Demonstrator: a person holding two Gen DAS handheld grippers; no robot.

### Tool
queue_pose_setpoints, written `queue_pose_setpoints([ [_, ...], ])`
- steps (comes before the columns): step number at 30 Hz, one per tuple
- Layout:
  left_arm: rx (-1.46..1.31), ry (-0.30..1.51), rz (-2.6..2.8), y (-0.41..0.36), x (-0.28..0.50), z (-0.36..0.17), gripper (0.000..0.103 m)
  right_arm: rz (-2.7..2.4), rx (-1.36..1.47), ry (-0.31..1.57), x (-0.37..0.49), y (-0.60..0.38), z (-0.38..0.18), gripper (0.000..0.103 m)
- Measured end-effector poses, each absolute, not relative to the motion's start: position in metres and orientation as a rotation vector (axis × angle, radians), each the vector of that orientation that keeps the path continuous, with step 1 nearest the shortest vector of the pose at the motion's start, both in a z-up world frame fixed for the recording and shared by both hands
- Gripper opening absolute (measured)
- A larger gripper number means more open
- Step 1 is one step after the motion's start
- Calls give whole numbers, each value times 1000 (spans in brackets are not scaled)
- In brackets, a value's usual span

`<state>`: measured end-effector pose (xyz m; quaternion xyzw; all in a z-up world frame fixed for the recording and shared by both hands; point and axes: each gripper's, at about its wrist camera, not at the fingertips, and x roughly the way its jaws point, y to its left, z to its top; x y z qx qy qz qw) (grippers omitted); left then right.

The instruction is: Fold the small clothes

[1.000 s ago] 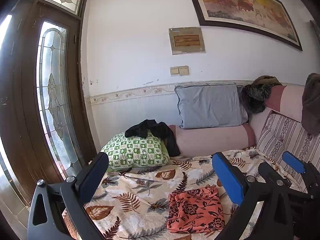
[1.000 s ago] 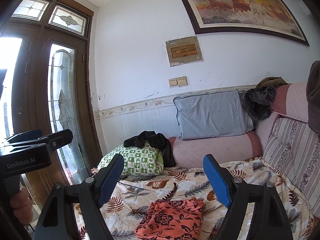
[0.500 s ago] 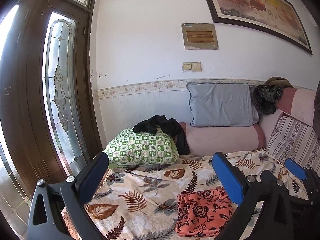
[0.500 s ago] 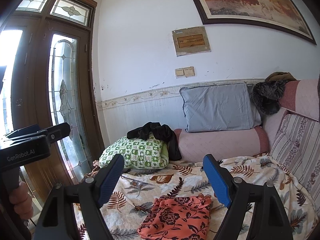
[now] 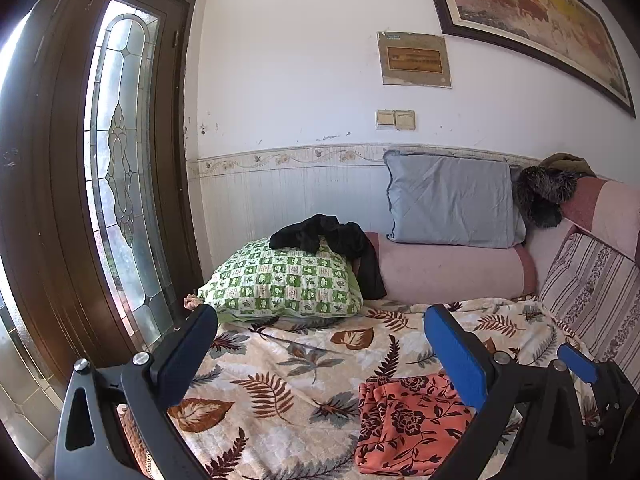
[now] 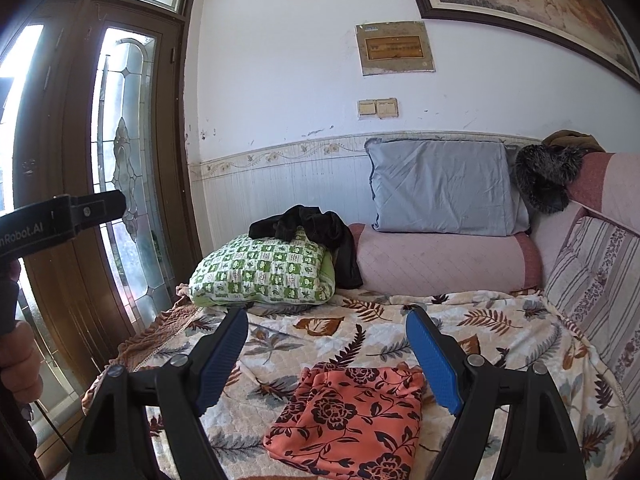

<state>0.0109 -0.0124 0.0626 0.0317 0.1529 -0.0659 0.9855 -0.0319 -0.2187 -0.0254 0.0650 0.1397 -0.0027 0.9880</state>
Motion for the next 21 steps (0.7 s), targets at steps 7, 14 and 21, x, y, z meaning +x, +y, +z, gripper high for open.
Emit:
queue_pose_setpoints([
  [7,55,322,-141,-11,22,58,103,11,119,301,-20,-211,-30,84],
  [14,50,331,-148,-12,28,55,103,23,114,312,-11,-207,-34,84],
  [21,48,344,-162,-20,41,49,103,27,117,332,1,-209,-42,84],
])
